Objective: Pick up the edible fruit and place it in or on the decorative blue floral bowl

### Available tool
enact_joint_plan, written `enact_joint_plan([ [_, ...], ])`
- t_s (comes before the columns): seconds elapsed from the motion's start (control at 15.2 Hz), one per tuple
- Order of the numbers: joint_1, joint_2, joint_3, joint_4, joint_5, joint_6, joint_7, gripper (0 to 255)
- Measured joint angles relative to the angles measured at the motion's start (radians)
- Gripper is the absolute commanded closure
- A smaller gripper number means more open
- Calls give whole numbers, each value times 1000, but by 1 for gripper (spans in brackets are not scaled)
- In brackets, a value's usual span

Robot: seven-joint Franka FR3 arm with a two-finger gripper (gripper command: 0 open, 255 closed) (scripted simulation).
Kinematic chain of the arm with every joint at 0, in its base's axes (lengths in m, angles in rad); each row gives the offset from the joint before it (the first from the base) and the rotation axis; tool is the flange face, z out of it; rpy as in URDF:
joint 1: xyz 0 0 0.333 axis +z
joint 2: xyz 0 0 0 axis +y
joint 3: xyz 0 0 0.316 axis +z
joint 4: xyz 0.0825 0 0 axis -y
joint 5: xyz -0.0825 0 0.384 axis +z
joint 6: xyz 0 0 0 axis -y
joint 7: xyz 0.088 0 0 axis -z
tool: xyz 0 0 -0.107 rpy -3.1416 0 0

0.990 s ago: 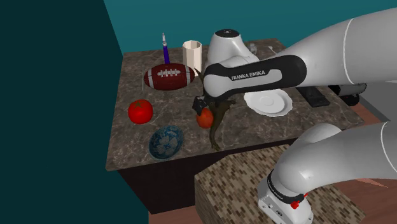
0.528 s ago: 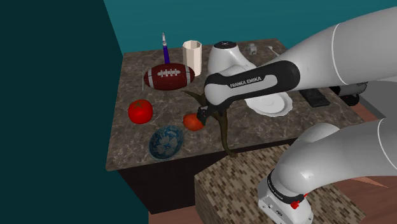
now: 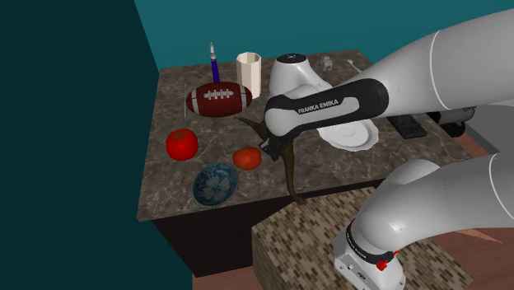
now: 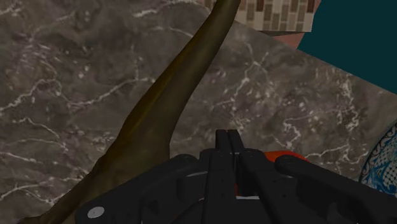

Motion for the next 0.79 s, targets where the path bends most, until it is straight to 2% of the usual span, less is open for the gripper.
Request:
enact_joint_plan([
  [0.13, 0, 0, 0, 0, 0, 0, 0, 255],
  [0.2, 0, 0, 0, 0, 0, 0, 0, 0],
  [0.26, 0, 0, 0, 0, 0, 0, 0, 0],
  [0.4, 8, 64, 17, 66, -40, -27, -34, 0],
  [0.79, 55, 372, 113, 388, -252, -163, -173, 0],
])
